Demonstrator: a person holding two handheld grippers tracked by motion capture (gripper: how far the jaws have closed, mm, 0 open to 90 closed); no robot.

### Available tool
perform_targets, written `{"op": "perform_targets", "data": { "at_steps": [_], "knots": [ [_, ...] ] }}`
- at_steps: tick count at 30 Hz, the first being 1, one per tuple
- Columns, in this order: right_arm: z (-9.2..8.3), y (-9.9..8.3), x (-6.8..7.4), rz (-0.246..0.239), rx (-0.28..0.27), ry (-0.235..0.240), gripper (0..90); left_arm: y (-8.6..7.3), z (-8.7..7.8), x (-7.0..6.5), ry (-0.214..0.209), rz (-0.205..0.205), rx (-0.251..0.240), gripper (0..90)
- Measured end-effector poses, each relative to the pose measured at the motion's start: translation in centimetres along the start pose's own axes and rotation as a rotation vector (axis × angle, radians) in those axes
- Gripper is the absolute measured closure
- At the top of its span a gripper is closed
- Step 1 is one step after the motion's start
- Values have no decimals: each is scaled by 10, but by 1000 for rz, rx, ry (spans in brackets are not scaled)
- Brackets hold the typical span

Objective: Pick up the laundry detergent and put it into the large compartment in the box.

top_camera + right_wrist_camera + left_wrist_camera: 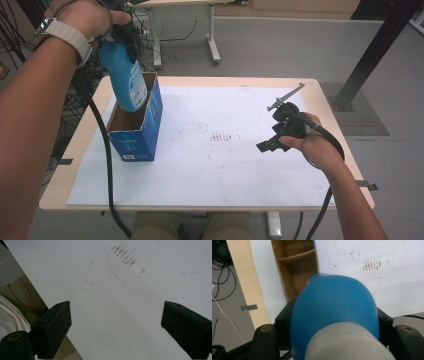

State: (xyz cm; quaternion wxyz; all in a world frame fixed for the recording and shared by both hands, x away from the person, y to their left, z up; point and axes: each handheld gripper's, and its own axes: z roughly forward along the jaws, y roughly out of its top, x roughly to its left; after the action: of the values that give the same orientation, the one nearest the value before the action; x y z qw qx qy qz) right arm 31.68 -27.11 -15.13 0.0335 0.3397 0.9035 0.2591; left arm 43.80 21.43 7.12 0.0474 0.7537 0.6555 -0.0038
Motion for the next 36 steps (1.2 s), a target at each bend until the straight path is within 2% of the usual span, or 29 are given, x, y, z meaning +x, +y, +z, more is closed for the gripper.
{"op": "perform_targets", "data": {
  "at_steps": [8,16,27,36],
  "knots": [
    [-1,-3,0,3,-4,-1,92,-4,0,8,-1,-30,-9,372],
    [0,-1,-1,-1,-6,5,92,-1,7,14,0,-38,3,372],
    [6,3,-3,-3,-3,13,92,-1,12,23,13,-64,-10,372],
    [8,6,-4,-6,1,17,92,0,22,27,25,-71,-22,372]
  ]
}}
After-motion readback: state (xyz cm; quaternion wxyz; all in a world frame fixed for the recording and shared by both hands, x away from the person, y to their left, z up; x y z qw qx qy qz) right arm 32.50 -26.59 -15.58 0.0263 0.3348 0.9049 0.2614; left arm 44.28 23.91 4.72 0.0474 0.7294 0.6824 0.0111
